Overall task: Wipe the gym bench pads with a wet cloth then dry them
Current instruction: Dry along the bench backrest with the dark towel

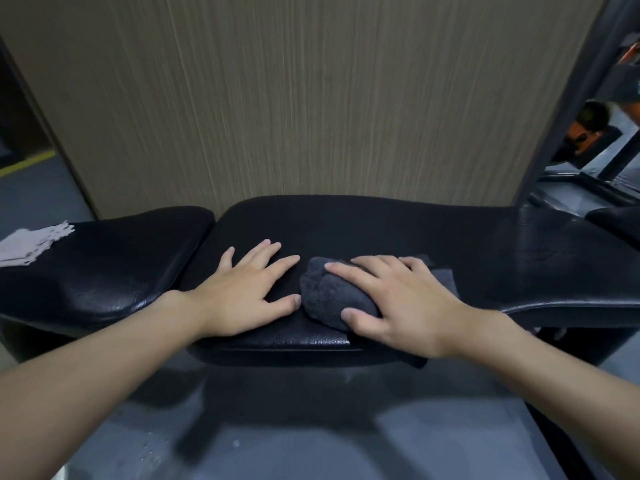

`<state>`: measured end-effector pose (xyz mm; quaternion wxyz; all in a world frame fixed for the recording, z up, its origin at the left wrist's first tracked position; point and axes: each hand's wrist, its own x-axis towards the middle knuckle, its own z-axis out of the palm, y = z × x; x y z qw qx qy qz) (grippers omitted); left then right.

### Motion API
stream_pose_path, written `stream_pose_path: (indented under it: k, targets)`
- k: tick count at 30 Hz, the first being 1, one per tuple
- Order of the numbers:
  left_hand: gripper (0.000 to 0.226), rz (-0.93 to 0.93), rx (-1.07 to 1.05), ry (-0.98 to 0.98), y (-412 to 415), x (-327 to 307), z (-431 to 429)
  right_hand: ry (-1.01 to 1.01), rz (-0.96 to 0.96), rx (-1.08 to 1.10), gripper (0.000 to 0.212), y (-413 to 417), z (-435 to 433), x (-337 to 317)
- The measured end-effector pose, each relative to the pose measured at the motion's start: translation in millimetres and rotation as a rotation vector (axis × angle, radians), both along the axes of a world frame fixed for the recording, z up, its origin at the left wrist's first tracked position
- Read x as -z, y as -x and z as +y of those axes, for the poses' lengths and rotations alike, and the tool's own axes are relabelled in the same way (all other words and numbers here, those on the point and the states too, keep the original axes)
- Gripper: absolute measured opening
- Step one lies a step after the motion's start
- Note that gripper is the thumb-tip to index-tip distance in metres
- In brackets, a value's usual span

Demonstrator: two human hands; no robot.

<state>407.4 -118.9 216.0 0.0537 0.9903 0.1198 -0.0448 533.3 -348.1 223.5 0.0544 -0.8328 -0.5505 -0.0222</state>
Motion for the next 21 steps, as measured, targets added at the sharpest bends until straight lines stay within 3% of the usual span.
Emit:
stream_pose_path:
  k: [13, 21]
  targets:
    - [0.100, 0.028, 0.010, 0.003, -27.6, 1.8, -22.0, -0.035, 0.077, 0.269, 0.063, -164.5, 100.1, 1.4]
    - [0.100, 0.011, 0.004, 0.000, -28.8, 4.1, -22.4, -0.046, 0.100, 0.390, 0.060, -193.5, 129.6, -0.9]
